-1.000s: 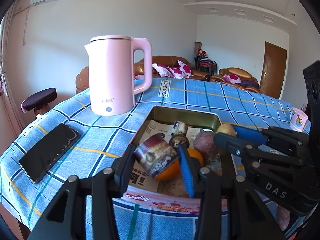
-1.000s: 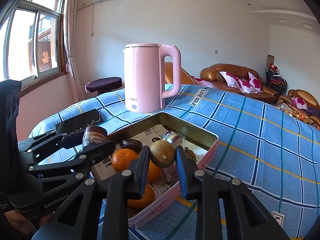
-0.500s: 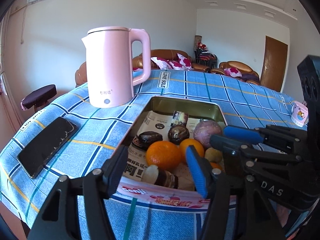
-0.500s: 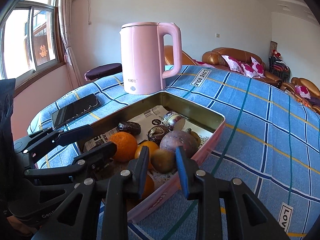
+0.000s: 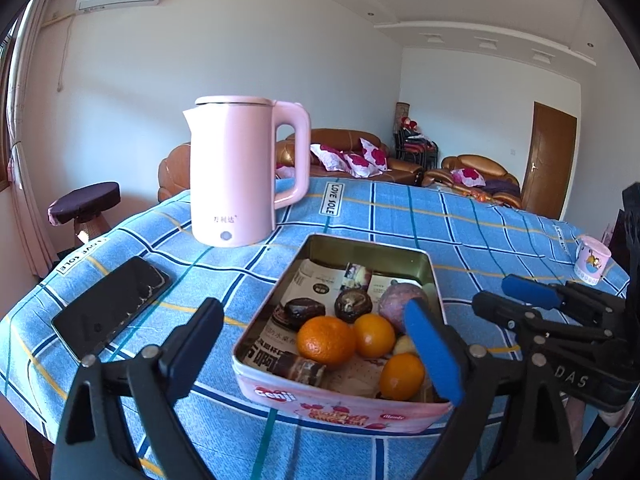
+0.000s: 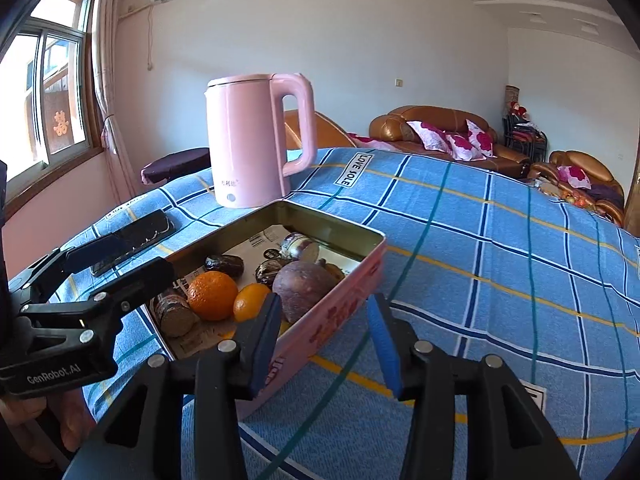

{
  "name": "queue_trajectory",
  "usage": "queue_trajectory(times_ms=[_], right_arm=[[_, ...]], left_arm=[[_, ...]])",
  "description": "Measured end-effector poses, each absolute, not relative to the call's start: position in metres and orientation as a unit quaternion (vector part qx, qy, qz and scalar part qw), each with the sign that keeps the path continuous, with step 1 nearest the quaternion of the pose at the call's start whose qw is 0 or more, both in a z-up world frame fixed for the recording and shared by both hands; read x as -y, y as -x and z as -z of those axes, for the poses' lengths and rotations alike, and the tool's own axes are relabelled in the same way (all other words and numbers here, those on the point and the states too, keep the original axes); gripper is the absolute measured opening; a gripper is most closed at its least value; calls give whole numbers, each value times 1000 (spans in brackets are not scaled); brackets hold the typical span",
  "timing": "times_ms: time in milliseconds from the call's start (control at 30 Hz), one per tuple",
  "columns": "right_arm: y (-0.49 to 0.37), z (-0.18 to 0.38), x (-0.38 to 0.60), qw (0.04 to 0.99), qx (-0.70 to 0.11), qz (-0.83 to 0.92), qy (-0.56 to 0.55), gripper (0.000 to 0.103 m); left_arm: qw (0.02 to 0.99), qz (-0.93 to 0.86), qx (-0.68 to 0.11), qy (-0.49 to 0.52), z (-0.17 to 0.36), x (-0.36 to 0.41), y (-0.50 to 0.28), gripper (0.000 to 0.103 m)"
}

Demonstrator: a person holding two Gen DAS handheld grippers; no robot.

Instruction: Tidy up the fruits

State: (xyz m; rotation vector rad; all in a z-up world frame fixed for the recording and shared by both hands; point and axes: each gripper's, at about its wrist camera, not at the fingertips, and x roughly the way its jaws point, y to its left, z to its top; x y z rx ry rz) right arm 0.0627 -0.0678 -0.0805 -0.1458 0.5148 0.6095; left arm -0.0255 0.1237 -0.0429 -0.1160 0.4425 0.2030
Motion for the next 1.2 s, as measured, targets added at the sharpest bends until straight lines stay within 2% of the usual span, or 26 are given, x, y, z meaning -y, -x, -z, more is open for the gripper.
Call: queue_trajectory(times_ms=[300, 1033, 1200], right_arm=[[-49, 60, 102, 936, -226, -267, 48, 59], [-35, 52, 124, 943, -210, -254, 42, 60], [-35, 53, 125, 944, -210, -253, 43, 60]], left_arm=[[972, -98, -208, 53, 33, -114, 31, 98], [973, -93, -207, 45, 29, -103, 33, 98], [973, -95, -207, 42, 29, -101, 34, 103]])
